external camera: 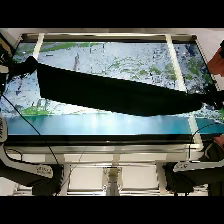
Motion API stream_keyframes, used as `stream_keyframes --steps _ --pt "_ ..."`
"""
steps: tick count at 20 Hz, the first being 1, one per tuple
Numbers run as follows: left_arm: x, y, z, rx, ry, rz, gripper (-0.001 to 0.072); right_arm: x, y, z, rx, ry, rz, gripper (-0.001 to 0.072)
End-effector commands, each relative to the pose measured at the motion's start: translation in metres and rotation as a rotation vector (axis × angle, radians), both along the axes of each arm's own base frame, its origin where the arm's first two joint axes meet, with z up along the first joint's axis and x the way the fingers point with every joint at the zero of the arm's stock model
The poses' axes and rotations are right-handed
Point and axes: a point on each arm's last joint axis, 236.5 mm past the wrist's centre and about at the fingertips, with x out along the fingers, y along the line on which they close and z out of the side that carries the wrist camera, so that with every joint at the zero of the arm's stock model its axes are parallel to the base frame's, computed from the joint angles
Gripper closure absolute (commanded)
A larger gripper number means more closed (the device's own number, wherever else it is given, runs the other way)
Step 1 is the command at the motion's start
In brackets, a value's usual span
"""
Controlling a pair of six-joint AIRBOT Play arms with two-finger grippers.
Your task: Fold the clothes and pants, and hang the long-sleeved shirts on hangers.
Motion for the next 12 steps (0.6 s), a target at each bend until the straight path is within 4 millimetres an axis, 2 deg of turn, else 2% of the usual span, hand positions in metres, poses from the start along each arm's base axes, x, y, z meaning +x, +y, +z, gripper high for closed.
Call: stream_keyframes --steps 1,6,9,10,11,12 --pt "0.012 0.011 -0.006 0.004 -0.029 0.053 0.0681 0.021 -0.02 0.002 -0.043 -0.075 -0.108 0.0655" --pt "0.021 0.009 -0.038 -0.008 0.001 0.065 0.0675 0.05 -0.013 -0.015 0.037 -0.138 -0.165 0.0653" --pt "0.033 0.005 -0.044 -0.001 -0.028 0.089 0.0665 0.067 -0.003 -0.027 0.029 -0.152 -0.153 0.0652" --pt "0.036 0.004 -0.045 0.005 -0.038 0.096 0.0555 0.073 -0.002 -0.03 0.023 -0.16 -0.151 0.0648" --pt "0.038 0.004 -0.045 0.009 -0.044 0.101 0.0455 0.078 -0.001 -0.03 0.017 -0.174 -0.155 0.0586" --pt "0.039 0.004 -0.045 0.013 -0.05 0.106 0.0436 0.084 -0.002 -0.028 0.011 -0.194 -0.162 0.0458"
